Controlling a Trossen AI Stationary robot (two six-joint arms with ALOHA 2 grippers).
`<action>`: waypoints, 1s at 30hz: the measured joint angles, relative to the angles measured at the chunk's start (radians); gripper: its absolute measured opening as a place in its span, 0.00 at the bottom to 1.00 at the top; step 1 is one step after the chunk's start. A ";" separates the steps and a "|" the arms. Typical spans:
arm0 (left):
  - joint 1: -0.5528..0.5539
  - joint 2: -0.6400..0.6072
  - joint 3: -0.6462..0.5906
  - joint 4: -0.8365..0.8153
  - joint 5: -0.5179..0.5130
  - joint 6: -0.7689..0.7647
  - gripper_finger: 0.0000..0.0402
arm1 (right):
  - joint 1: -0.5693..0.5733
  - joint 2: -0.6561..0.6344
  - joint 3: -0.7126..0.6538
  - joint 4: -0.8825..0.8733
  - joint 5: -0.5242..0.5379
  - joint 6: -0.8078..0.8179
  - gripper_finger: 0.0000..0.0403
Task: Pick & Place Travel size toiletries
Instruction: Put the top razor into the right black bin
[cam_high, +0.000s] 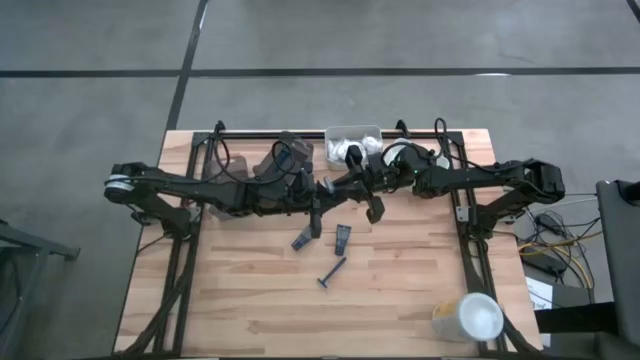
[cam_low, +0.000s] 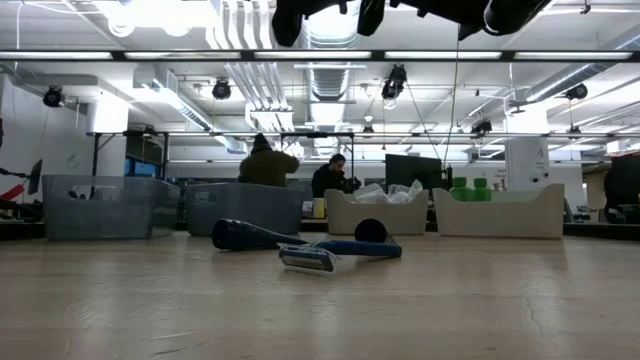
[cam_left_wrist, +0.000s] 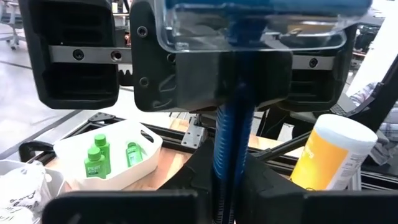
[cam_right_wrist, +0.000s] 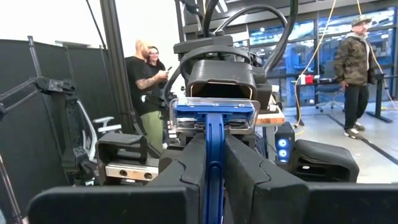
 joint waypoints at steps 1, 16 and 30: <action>0.000 0.000 0.000 -0.002 -0.006 0.000 0.08 | 0.000 0.000 -0.001 0.000 0.000 -0.002 0.08; 0.000 -0.031 0.001 -0.091 -0.096 0.027 0.07 | -0.030 -0.003 -0.002 -0.013 -0.008 0.142 0.18; 0.002 -0.112 0.001 -0.303 -0.358 0.192 0.07 | -0.102 -0.121 -0.003 -0.335 -0.025 0.207 0.53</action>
